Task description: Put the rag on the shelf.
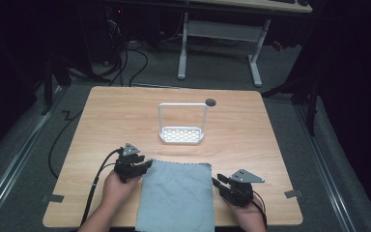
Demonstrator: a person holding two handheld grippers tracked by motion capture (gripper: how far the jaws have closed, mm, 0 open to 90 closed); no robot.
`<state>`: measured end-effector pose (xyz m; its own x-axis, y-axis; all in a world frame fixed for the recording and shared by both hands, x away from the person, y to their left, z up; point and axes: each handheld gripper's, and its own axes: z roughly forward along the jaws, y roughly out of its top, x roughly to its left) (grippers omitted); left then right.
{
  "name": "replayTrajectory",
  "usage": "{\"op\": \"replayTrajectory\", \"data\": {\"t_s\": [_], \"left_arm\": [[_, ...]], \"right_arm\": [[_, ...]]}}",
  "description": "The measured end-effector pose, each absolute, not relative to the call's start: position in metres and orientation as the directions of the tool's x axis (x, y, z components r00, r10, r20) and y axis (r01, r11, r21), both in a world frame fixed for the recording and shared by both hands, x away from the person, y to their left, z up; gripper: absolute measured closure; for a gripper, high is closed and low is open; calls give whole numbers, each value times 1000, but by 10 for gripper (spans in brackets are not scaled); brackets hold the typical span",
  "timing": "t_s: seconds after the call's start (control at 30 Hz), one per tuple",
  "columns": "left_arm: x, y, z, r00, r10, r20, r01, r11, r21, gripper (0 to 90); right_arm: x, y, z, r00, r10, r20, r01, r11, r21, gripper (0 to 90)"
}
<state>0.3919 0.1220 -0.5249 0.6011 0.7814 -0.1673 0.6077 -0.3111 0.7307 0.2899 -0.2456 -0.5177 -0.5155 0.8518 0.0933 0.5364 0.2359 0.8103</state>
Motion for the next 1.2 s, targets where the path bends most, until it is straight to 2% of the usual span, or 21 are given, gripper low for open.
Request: {"op": "replayTrajectory", "data": {"t_s": [0.07, 0.13, 0.23, 0.4, 0.43, 0.5, 0.6, 0.67, 0.7, 0.73, 0.77, 0.83, 0.87, 0.9, 0.93, 1.0, 1.2], "left_arm": [[393, 117, -529, 611, 776, -157, 608, -333, 721, 602], [390, 114, -529, 613, 780, -123, 594, -353, 723, 680], [389, 113, -529, 625, 771, -121, 590, -364, 721, 759], [389, 112, -530, 640, 759, -114, 573, -374, 729, 858], [389, 112, -531, 647, 754, -115, 571, -379, 728, 878], [389, 113, -531, 651, 749, -120, 569, -378, 730, 882], [386, 115, -533, 657, 745, -115, 553, -373, 745, 886], [385, 115, -533, 659, 743, -116, 553, -374, 745, 886], [385, 116, -533, 662, 740, -117, 551, -375, 745, 887], [384, 116, -533, 668, 735, -116, 548, -380, 745, 887], [383, 116, -533, 670, 733, -117, 547, -380, 746, 887], [382, 116, -533, 674, 728, -124, 548, -381, 745, 887], [380, 116, -533, 678, 723, -131, 549, -380, 744, 887], [380, 116, -533, 678, 723, -131, 549, -380, 744, 887], [379, 116, -533, 681, 720, -135, 548, -379, 746, 887], [376, 117, -533, 683, 715, -150, 552, -370, 748, 888], [370, 122, -523, 684, 710, -169, 523, -315, 792, 890]], "right_arm": [[290, -245, -517, -511, 854, 99, 540, 229, 810, 691], [290, -245, -516, -521, 849, 86, 530, 243, 812, 693], [292, -241, -517, -525, 848, 72, 528, 258, 809, 670], [312, -231, -518, -517, 855, 35, 524, 284, 803, 545], [328, -229, -519, -492, 870, 43, 547, 270, 792, 535], [333, -229, -521, -486, 873, 46, 555, 268, 787, 535], [354, -223, -531, -481, 876, 25, 602, 310, 736, 565], [355, -221, -531, -482, 876, 6, 594, 321, 738, 569], [355, -220, -531, -480, 877, -5, 591, 328, 737, 602], [356, -217, -531, -492, 871, -14, 581, 340, 740, 675], [356, -217, -531, -492, 871, -14, 581, 340, 740, 675], [355, -215, -531, -506, 862, -13, 575, 349, 740, 753], [355, -214, -531, -521, 853, -11, 571, 359, 738, 837], [355, -214, -531, -521, 853, -11, 571, 359, 738, 837], [354, -213, -531, -524, 852, -9, 572, 360, 737, 875], [352, -211, -530, -526, 850, -32, 557, 372, 742, 889], [341, -217, -524, -523, 852, -11, 519, 329, 789, 889]]}}
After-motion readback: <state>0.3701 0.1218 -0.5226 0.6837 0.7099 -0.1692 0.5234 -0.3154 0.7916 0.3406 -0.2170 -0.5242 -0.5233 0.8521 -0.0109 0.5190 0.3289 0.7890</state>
